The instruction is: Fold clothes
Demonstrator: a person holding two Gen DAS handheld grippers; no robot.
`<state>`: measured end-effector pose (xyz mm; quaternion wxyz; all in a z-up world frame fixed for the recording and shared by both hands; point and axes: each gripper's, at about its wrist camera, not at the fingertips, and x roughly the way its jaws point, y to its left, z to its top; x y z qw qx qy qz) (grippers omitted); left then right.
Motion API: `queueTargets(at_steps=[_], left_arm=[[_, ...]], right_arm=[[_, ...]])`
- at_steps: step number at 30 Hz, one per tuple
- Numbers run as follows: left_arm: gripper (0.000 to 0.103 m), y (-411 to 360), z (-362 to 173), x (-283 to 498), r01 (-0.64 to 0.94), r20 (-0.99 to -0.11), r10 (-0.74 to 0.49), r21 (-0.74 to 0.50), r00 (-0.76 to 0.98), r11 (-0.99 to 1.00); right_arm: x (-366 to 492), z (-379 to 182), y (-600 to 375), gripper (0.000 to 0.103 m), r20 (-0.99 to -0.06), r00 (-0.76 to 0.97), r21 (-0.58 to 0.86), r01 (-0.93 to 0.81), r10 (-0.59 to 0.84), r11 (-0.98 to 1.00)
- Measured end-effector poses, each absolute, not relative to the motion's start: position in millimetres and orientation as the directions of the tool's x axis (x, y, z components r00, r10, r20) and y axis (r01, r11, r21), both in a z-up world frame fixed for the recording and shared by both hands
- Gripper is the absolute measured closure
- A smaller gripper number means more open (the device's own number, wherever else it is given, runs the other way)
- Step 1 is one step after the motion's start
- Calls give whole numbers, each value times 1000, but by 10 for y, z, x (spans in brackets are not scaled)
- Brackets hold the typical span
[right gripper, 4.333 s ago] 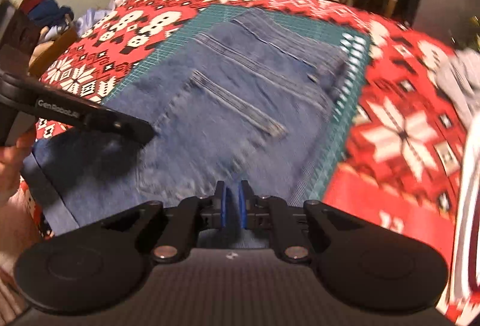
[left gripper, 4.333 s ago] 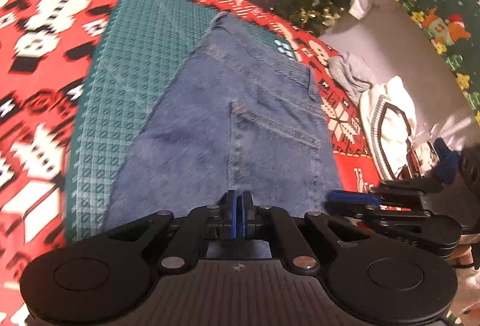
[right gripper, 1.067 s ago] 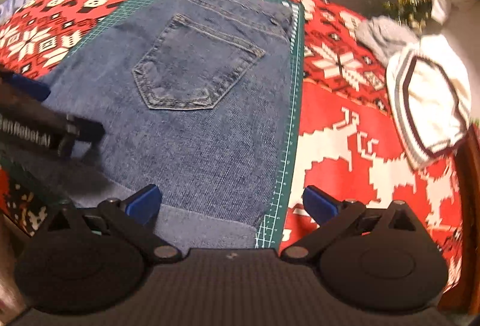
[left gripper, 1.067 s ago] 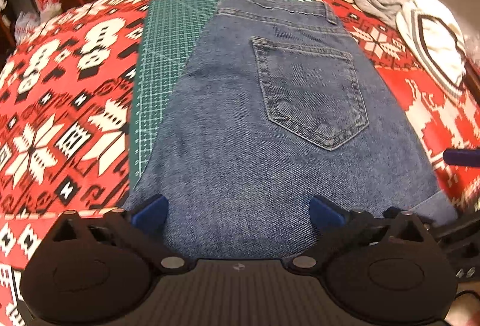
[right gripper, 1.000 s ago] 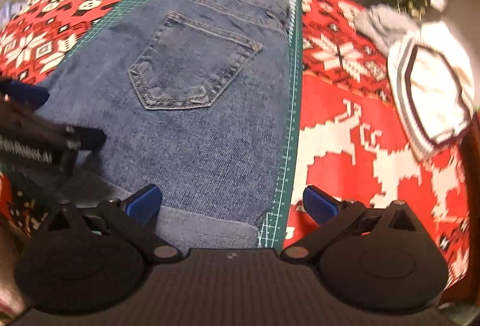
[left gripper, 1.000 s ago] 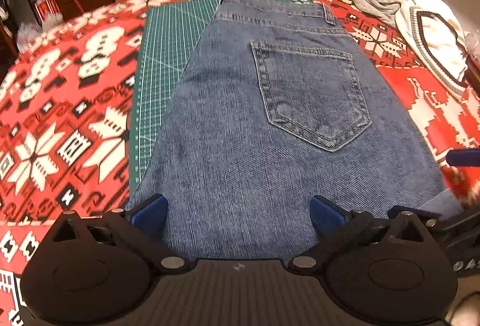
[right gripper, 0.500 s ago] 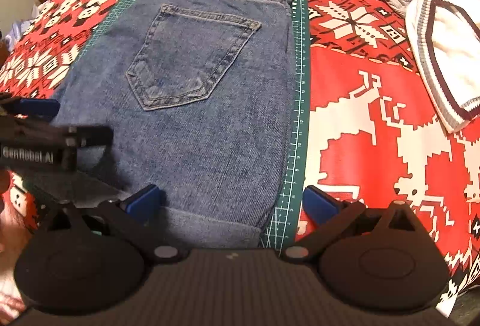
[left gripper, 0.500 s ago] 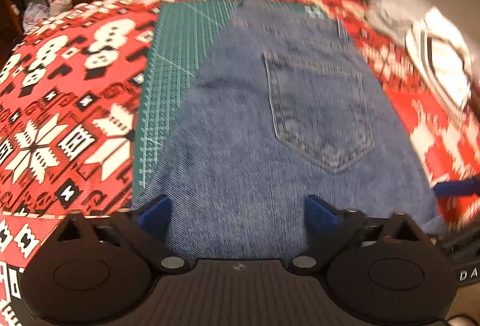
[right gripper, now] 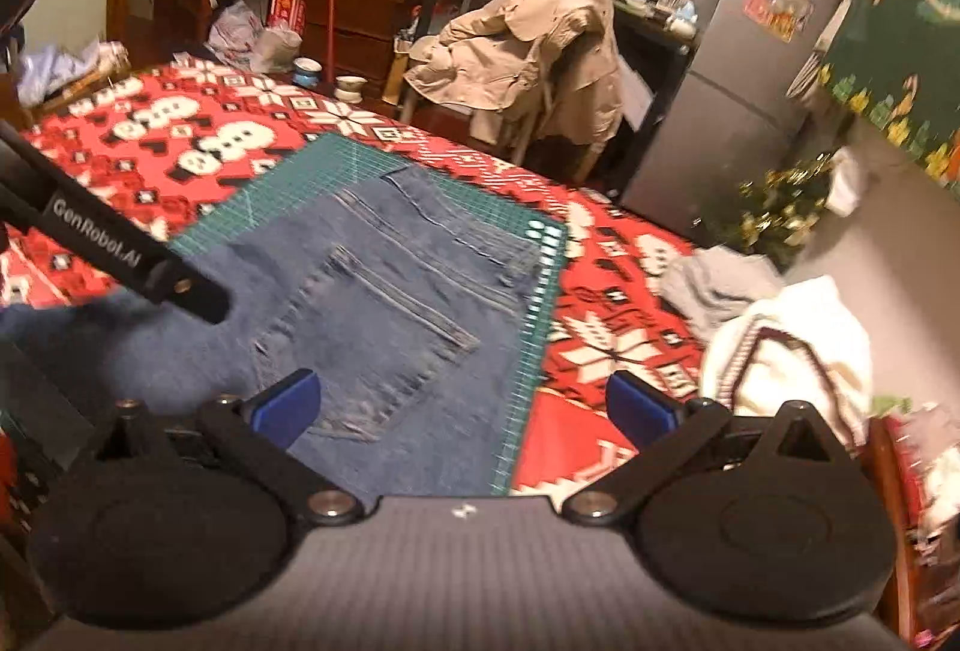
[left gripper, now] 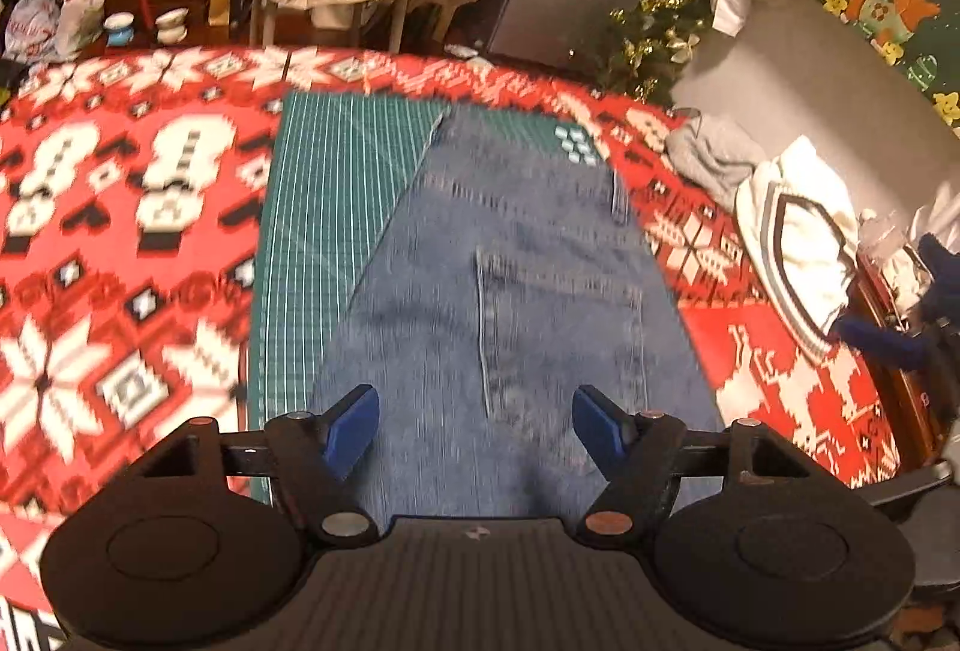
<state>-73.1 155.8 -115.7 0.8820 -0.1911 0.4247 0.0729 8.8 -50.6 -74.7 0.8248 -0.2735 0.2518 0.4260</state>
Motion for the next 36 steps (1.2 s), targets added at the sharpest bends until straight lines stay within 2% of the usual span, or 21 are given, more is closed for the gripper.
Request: queueTargets(at_steps=[4,8,9,10,11,12,13,15,17,18,19,24,30,36], left_arm=[[34,1665,-1056,-557,-275,-766,-56,-296,640,915],[43,1774,-1001,-303,-252,-764,-89,-318,639,914],[49,1798,-992,-239,-245,-764,-98,-323,638,914],[52,1819,-986,-175,-239,-764,-108,-328,637,914],[61,1841,-979,-111,-233,-763,-117,-333,635,914],[70,1858,-974,-35,-227,-765,-125,-337,632,914],[74,1868,-972,49,-222,-768,-129,-335,627,916],[95,1902,-994,198,-222,-772,-134,-337,621,915],[96,1978,-1046,371,-232,-774,-153,-363,614,902],[99,2018,-1084,458,-240,-776,-164,-378,609,894],[100,2062,-1134,545,-250,-778,-176,-393,603,885],[100,2159,-1383,906,-272,-796,-210,-422,567,865],[100,2198,-1672,1091,-288,-807,-255,-456,533,842],[100,2254,-1751,1147,-300,-791,-262,-482,553,823]], right_arm=[[225,-743,-383,1,-648,493,-197,-845,580,498],[435,-684,-297,3,-630,494,-141,-832,600,537],[494,-668,-275,10,-629,492,-131,-831,602,541],[569,-649,-249,21,-631,482,-117,-834,608,540],[637,-628,-227,25,-632,473,-98,-834,614,542],[716,-611,-205,36,-636,464,-74,-832,617,550],[792,-601,-177,56,-644,451,-49,-830,618,555],[958,-601,-97,78,-667,415,9,-826,619,564],[1127,-653,4,87,-692,379,66,-814,615,577],[1211,-695,62,99,-704,361,89,-809,611,582],[1291,-738,122,101,-713,337,119,-805,614,581],[1717,-984,415,102,-711,170,334,-772,683,540],[2110,-1419,821,102,-750,62,427,-714,659,554],[2306,-1642,720,103,-736,11,509,-651,677,564]])
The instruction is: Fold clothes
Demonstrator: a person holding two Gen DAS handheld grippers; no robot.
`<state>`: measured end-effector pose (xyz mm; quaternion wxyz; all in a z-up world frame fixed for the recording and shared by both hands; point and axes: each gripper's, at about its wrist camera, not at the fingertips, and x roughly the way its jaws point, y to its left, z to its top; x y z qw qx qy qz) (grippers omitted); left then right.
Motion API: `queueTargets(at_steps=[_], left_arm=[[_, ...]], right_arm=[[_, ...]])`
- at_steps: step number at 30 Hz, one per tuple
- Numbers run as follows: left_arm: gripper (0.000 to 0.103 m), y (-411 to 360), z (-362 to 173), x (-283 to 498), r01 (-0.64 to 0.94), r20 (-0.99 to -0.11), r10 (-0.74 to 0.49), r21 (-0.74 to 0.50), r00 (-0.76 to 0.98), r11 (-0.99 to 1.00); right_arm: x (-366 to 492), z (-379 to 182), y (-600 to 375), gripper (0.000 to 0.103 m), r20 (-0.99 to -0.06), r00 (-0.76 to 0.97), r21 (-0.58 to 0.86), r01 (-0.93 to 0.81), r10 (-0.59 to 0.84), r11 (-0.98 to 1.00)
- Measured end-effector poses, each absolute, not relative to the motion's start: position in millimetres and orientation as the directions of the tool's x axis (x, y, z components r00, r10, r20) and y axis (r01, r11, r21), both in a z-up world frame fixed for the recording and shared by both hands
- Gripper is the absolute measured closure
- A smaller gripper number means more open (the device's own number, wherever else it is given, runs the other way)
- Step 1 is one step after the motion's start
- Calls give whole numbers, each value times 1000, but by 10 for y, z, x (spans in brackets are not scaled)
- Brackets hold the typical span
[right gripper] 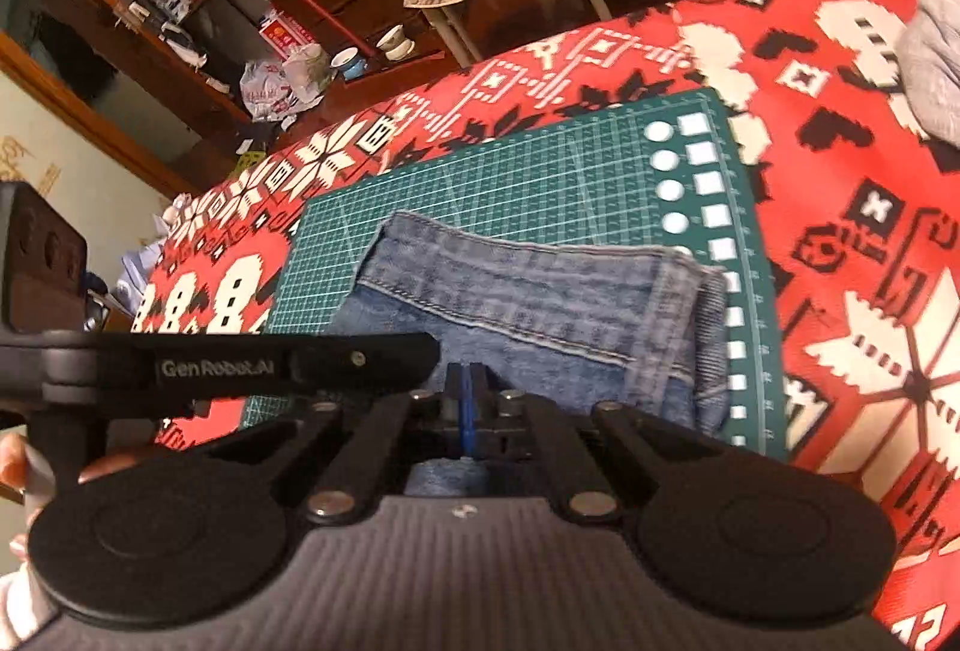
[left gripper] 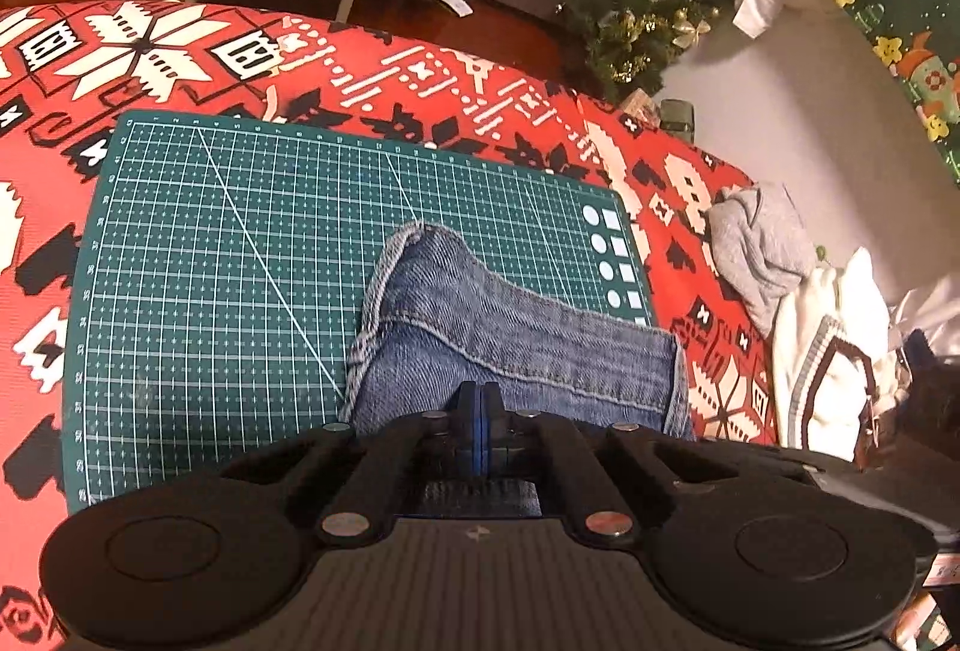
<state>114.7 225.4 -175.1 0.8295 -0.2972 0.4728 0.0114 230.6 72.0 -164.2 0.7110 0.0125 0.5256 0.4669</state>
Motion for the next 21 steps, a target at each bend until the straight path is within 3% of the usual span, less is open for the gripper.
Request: queueTargets(at_steps=[16,21], left_arm=[[101,2171,-1574,1087,-289,-803,-200,-417,561,862],[101,2215,-1310,778,-245,-758,-237,-463,607,852]], right_arm=[[2432,-1585,-15,103,-772,191,399,-596,606,696],[2441,-1461,-289,103,-731,191,467,-560,655,684]])
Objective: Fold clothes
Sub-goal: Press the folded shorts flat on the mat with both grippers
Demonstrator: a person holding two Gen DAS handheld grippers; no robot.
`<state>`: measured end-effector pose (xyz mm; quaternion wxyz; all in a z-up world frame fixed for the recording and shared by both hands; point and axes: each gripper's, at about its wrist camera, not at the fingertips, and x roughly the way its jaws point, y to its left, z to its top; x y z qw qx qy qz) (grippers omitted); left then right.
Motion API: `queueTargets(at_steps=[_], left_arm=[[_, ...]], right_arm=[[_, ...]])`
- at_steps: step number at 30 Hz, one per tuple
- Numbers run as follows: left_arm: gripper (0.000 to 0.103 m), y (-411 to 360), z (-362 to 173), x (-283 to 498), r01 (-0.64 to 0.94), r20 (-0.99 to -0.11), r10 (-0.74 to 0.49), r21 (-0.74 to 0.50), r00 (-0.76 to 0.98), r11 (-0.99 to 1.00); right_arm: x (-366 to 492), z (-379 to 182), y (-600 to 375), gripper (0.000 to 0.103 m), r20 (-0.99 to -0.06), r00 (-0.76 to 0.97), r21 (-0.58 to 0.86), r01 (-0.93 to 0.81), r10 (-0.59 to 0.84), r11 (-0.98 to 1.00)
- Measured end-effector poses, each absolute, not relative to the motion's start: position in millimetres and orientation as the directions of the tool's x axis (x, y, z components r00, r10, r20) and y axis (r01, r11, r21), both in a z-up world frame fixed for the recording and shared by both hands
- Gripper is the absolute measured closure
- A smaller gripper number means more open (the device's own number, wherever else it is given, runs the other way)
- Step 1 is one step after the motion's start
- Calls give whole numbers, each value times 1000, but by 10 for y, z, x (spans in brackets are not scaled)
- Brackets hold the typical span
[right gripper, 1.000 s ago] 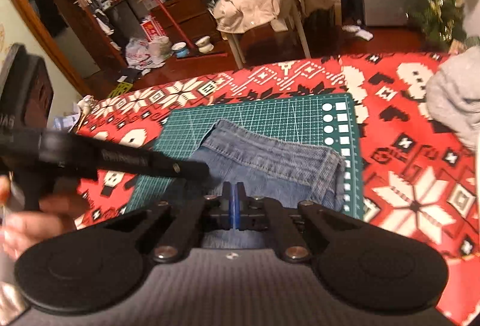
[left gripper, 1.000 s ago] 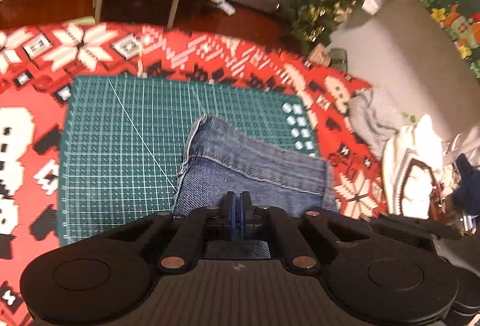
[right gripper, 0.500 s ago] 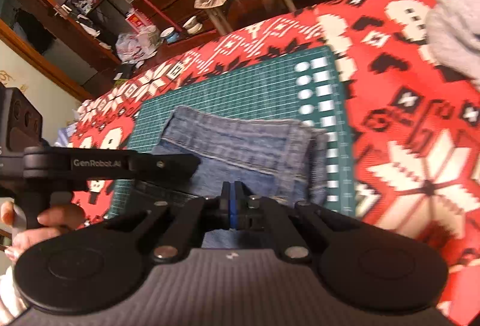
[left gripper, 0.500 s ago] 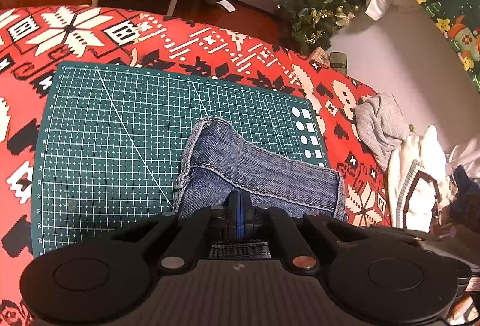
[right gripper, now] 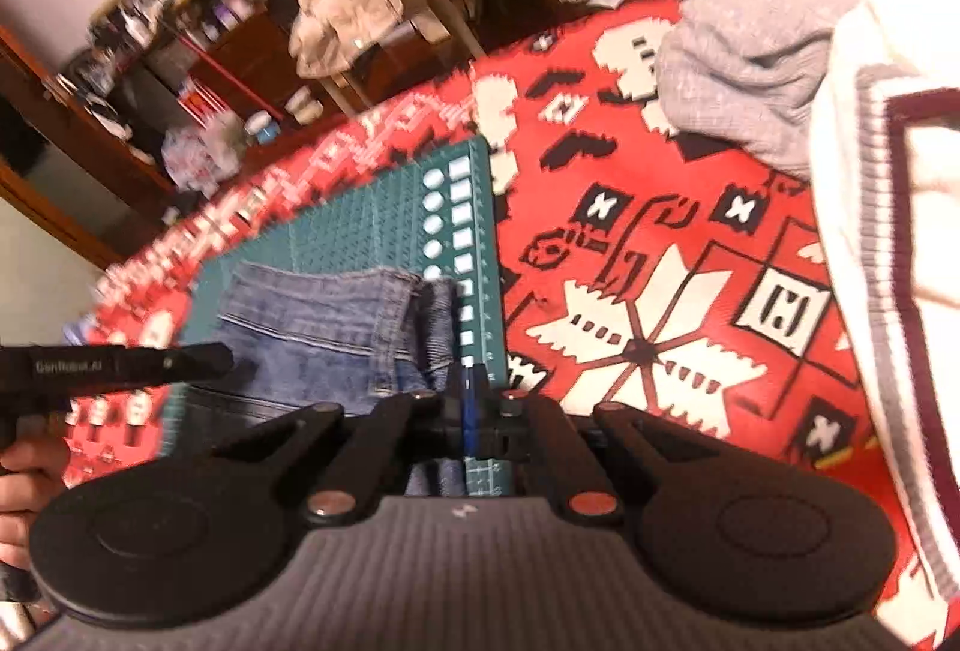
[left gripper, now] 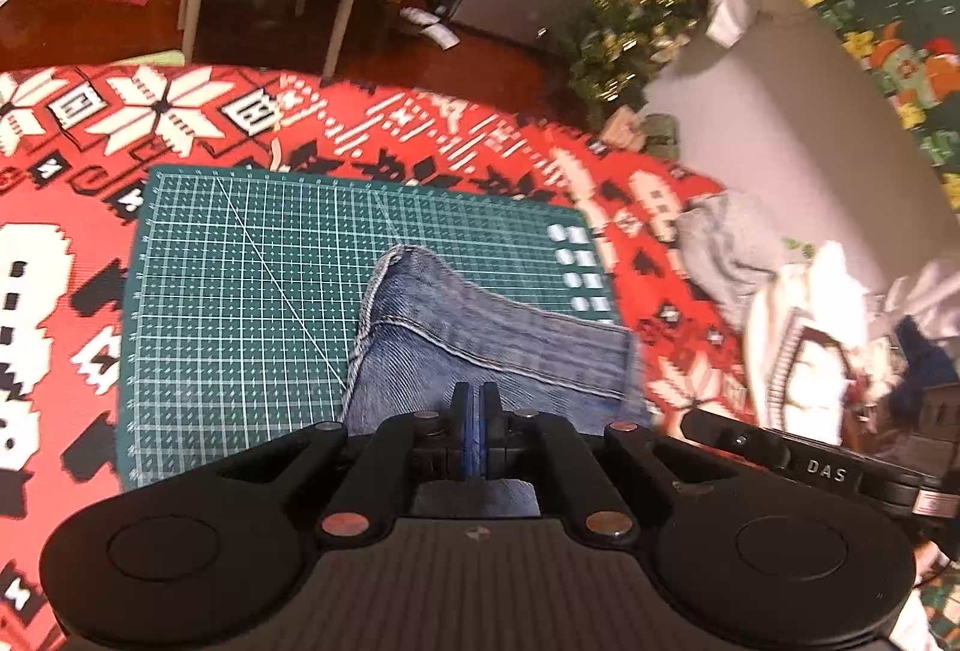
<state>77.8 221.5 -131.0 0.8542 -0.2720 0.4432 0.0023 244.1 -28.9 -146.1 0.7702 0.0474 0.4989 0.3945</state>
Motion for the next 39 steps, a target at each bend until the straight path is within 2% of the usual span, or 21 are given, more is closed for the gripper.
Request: queueTargets(at_steps=[4,8,11,16,21,25,30,33,39], left_arm=[[101,2206,-1237,535,-219,-741,-270,-490,615,844],[101,2196,-1373,424,-247,-775,-240,-452,585,857],[101,2235,-1495,367,-279,-795,-228,-441,561,853],[101,2273,-1582,236,-289,-799,-237,-451,553,844],[101,2206,-1494,238,-242,-778,-246,-452,578,858],[101,2156,-1495,348,-232,-780,-250,-447,574,864],[101,2139,-1600,476,-250,-798,-241,-434,552,866],[100,2160,-1682,479,-265,-808,-228,-422,543,867],[100,2274,-1757,387,-277,-802,-232,-437,550,856]], right_arm=[[2257,-1359,-258,102,-695,120,516,-604,709,608],[2132,-1462,-118,102,-718,72,508,-626,692,592],[2135,-1601,-56,103,-770,90,445,-633,632,633],[2156,-1624,-208,103,-788,172,388,-606,591,694],[2125,-1402,-261,102,-729,159,456,-613,666,645],[2045,-1297,87,101,-691,67,516,-651,719,557],[1847,-1436,690,101,-726,-29,494,-717,687,492],[1792,-1591,854,103,-767,1,433,-737,641,519],[1959,-1677,639,103,-758,44,444,-696,651,564]])
